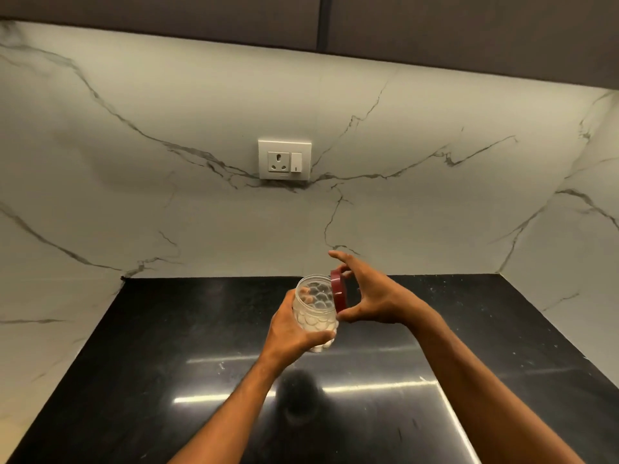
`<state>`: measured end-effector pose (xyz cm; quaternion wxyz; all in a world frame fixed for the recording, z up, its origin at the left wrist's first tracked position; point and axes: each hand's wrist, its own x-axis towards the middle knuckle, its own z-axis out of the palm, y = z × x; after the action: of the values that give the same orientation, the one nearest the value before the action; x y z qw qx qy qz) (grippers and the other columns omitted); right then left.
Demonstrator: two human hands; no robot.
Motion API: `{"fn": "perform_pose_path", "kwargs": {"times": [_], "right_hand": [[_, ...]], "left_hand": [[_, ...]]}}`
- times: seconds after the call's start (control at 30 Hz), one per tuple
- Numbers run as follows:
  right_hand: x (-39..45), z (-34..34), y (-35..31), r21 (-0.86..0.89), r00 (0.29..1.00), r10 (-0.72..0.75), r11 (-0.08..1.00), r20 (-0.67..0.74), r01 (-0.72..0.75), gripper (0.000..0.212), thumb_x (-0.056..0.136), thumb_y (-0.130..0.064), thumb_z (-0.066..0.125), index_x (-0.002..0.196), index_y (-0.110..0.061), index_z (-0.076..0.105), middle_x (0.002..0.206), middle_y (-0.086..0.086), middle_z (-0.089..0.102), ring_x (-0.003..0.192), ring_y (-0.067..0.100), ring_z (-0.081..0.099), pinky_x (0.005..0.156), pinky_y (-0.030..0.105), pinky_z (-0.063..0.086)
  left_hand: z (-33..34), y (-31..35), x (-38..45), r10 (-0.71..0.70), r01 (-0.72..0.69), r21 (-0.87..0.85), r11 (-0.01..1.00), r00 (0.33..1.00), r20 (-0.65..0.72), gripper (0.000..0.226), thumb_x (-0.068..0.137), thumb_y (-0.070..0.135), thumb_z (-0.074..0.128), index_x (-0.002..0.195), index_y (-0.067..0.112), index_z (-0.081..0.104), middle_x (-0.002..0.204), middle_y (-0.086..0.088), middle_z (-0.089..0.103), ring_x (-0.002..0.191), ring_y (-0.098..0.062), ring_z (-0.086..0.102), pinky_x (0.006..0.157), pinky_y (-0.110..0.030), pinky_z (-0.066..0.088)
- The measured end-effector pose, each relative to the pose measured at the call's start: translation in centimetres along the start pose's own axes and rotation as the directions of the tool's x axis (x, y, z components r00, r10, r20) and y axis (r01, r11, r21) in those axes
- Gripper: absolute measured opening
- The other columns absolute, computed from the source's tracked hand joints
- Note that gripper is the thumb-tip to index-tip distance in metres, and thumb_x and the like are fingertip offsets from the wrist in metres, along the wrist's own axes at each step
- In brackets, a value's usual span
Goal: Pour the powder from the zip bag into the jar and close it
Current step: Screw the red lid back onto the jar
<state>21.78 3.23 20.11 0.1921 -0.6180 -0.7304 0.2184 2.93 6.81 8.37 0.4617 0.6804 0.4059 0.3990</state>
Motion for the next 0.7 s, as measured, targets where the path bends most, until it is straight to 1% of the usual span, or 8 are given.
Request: {"fn": "perform_pose_path", "kwargs": {"times": [0.07, 0.17, 0.27, 0.4, 0.5, 0.6, 0.67, 0.7], "right_hand": [[0.4, -0.8, -1.0, 0.002, 0.999, -0.037, 0.999, 0.036, 0.037, 0.107, 0.066, -0.027, 0.089, 0.149, -0.029, 0.022, 0.141, 0.003, 0.044, 0.126, 0.018, 0.048, 0.097, 0.031, 0.051], [0.9, -1.9, -2.1, -0.017, 0.994, -0.077, 0.997, 0.075, 0.079, 0.094, 0.066, -0.028, 0.089, 0.143, -0.024, 0.034, 0.14, -0.001, 0.046, 0.125, 0.017, 0.051, 0.093, 0.033, 0.055], [1.1, -2.3, -3.4, -0.06, 0.986, -0.133, 0.988, 0.102, 0.14, 0.089, 0.066, -0.031, 0.088, 0.141, -0.022, 0.04, 0.138, -0.002, 0.047, 0.123, 0.018, 0.051, 0.089, 0.033, 0.058], [1.4, -2.3, -5.0, -0.157, 0.974, -0.184, 0.966, 0.129, 0.203, 0.088, 0.067, -0.038, 0.087, 0.141, -0.027, 0.041, 0.137, -0.005, 0.045, 0.123, 0.016, 0.047, 0.092, 0.037, 0.055], [1.6, -1.9, -6.0, -0.239, 0.967, -0.202, 0.942, 0.153, 0.235, 0.088, 0.068, -0.041, 0.086, 0.142, -0.031, 0.04, 0.139, -0.006, 0.043, 0.125, 0.015, 0.043, 0.099, 0.038, 0.05], [1.9, -1.5, -6.6, -0.279, 0.962, -0.208, 0.927, 0.18, 0.252, 0.089, 0.068, -0.042, 0.085, 0.143, -0.032, 0.039, 0.141, -0.007, 0.041, 0.127, 0.016, 0.04, 0.101, 0.037, 0.046], [2.0, -1.2, -6.7, -0.311, 0.96, -0.204, 0.915, 0.189, 0.256, 0.089, 0.067, -0.044, 0.085, 0.143, -0.033, 0.038, 0.141, -0.007, 0.04, 0.127, 0.016, 0.039, 0.098, 0.033, 0.045], [2.1, -1.1, -6.8, -0.324, 0.96, -0.204, 0.91, 0.191, 0.258, 0.09, 0.067, -0.045, 0.084, 0.143, -0.034, 0.038, 0.141, -0.007, 0.04, 0.126, 0.016, 0.039, 0.097, 0.031, 0.044]], "left_hand": [[-0.4, 0.5, 0.0, 0.01, -0.01, -0.013, 1.0, 1.0, -0.011, 0.081, 0.053, 0.038, 0.093, 0.119, 0.044, 0.047, 0.118, 0.013, 0.064, 0.108, -0.005, 0.066, 0.084, -0.019, 0.057], [-1.2, 0.9, -0.2, 0.021, -0.022, -0.025, 0.999, 1.0, -0.016, 0.08, 0.056, 0.032, 0.094, 0.119, 0.045, 0.047, 0.117, 0.012, 0.065, 0.107, -0.006, 0.067, 0.079, -0.015, 0.056], [-1.9, 1.2, -0.5, 0.038, -0.038, -0.025, 0.999, 0.999, 0.003, 0.082, 0.06, 0.03, 0.094, 0.125, 0.044, 0.045, 0.12, 0.012, 0.064, 0.108, -0.007, 0.067, 0.08, -0.015, 0.055], [-2.4, 1.7, -0.8, 0.066, -0.066, 0.0, 0.998, 0.998, 0.018, 0.086, 0.062, 0.035, 0.093, 0.133, 0.039, 0.043, 0.122, 0.012, 0.063, 0.108, -0.007, 0.066, 0.086, -0.017, 0.056], [-2.6, 1.9, -1.1, 0.07, -0.07, 0.008, 0.997, 0.997, 0.01, 0.086, 0.059, 0.037, 0.093, 0.131, 0.038, 0.046, 0.12, 0.012, 0.064, 0.108, -0.007, 0.067, 0.089, -0.022, 0.058], [-3.0, 1.8, -1.4, 0.067, -0.067, 0.017, 0.998, 0.998, 0.001, 0.082, 0.059, 0.038, 0.094, 0.125, 0.046, 0.046, 0.118, 0.015, 0.064, 0.106, -0.005, 0.066, 0.086, -0.019, 0.057], [-3.3, 1.8, -1.5, 0.065, -0.065, 0.027, 0.998, 0.998, -0.001, 0.082, 0.059, 0.039, 0.093, 0.122, 0.051, 0.044, 0.118, 0.017, 0.063, 0.107, -0.002, 0.065, 0.084, -0.015, 0.055], [-3.4, 1.8, -1.6, 0.063, -0.062, 0.029, 0.998, 0.998, -0.002, 0.082, 0.058, 0.04, 0.093, 0.122, 0.051, 0.044, 0.119, 0.017, 0.063, 0.107, -0.002, 0.065, 0.084, -0.015, 0.055]]}}
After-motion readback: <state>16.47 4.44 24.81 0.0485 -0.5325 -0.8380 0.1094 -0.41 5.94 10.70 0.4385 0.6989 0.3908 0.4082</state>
